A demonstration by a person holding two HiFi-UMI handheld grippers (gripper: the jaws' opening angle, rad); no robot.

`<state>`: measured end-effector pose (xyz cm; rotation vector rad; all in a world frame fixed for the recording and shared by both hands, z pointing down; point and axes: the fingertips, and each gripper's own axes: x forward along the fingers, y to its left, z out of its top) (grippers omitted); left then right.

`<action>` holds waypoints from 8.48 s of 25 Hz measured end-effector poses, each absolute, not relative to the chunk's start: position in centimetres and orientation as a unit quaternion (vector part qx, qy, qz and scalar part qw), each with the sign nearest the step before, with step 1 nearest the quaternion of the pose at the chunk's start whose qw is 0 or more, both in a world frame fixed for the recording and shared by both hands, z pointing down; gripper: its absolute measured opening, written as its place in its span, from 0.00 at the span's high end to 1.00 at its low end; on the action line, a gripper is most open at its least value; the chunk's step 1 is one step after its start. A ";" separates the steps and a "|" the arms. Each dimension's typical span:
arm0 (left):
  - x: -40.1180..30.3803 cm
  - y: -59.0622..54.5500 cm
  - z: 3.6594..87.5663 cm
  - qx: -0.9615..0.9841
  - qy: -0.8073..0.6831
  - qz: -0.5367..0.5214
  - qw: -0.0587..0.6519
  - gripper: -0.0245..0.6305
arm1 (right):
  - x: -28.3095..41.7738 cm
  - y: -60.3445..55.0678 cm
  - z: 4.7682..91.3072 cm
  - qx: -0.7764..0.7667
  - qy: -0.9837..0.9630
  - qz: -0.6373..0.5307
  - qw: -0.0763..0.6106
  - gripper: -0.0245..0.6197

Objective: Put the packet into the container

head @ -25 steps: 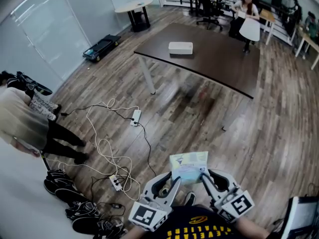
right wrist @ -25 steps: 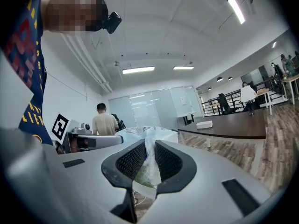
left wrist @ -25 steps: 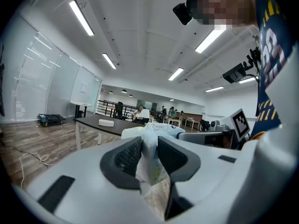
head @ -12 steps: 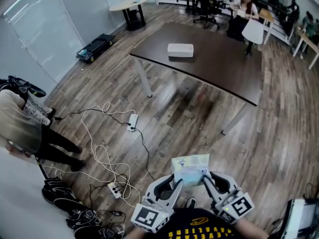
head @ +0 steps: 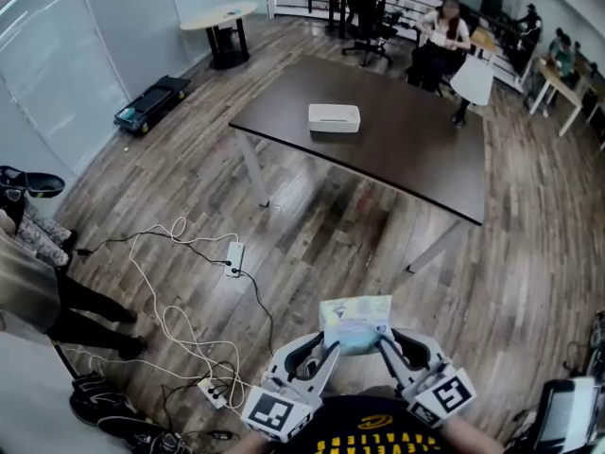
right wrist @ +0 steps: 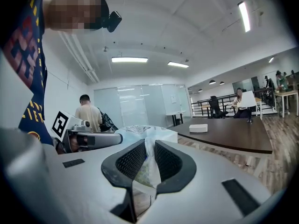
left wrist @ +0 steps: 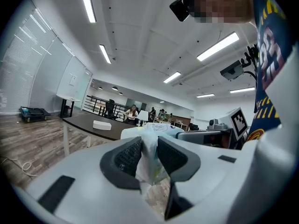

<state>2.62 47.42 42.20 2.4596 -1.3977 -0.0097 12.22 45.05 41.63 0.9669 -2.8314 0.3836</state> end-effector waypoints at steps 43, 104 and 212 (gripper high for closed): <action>3.5 16.0 42.3 0.825 -0.539 0.027 0.166 0.79 | 12.5 12.5 42.7 0.238 -0.959 0.148 0.041 0.86; -10.1 -31.8 48.3 0.883 -0.429 0.124 0.147 0.80 | -1.2 -33.9 48.7 0.303 -0.938 0.113 0.127 0.86; -6.1 -27.1 44.2 0.882 -0.415 0.076 0.209 0.96 | -1.8 -29.1 44.9 0.365 -0.920 0.123 0.071 0.95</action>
